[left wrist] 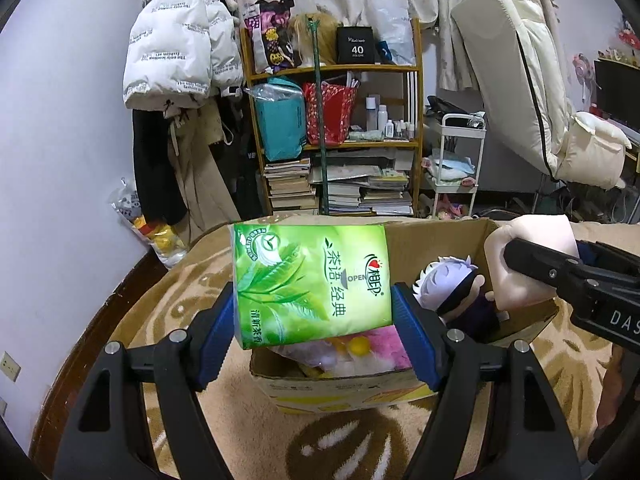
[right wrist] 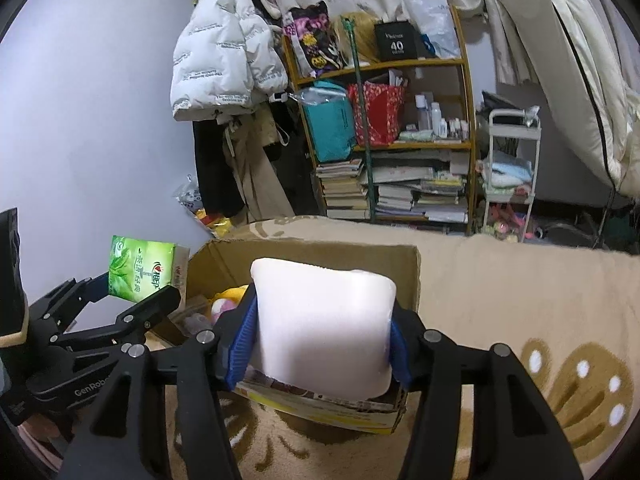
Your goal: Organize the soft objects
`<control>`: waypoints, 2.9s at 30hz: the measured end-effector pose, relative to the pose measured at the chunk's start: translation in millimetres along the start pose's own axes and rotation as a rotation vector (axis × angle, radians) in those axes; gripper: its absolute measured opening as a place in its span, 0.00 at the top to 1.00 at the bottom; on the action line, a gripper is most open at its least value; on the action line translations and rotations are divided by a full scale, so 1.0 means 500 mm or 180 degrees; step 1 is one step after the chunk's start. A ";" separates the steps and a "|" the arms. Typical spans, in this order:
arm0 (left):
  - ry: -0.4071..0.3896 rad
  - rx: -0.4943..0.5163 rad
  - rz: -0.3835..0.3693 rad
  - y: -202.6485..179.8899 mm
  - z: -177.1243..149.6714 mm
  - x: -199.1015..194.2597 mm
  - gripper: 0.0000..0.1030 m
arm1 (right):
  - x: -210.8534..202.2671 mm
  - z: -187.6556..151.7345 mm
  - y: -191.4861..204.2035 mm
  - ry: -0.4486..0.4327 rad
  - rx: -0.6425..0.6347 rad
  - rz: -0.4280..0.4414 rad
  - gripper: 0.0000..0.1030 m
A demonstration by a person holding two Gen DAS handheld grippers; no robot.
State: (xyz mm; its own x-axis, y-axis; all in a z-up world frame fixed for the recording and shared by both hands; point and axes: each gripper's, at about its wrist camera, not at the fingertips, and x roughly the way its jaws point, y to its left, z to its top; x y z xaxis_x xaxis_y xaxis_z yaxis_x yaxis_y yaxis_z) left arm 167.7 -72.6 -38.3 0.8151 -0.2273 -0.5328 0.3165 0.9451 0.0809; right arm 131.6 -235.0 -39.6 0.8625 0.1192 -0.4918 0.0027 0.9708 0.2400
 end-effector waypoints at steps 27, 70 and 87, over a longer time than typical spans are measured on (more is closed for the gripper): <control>0.0096 0.0020 0.0136 0.015 -0.023 -0.032 0.07 | -0.025 0.008 -0.028 -0.0148 0.0244 0.0030 0.03; -0.0382 -0.0119 0.0475 0.045 -0.074 -0.353 0.02 | -0.315 -0.036 0.043 -0.0607 -0.0238 -0.0422 0.00; -0.0380 -0.0103 0.0544 0.054 -0.074 -0.308 0.02 | -0.286 -0.044 0.028 -0.0468 -0.0232 -0.0488 0.00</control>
State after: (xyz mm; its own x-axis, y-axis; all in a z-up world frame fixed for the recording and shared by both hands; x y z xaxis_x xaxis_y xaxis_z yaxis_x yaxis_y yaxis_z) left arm 32.8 -3.5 14.6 0.9080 -0.0873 -0.4098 0.1544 0.9789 0.1336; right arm -3.1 -233.8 15.7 0.9193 -0.0576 -0.3893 0.1077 0.9883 0.1081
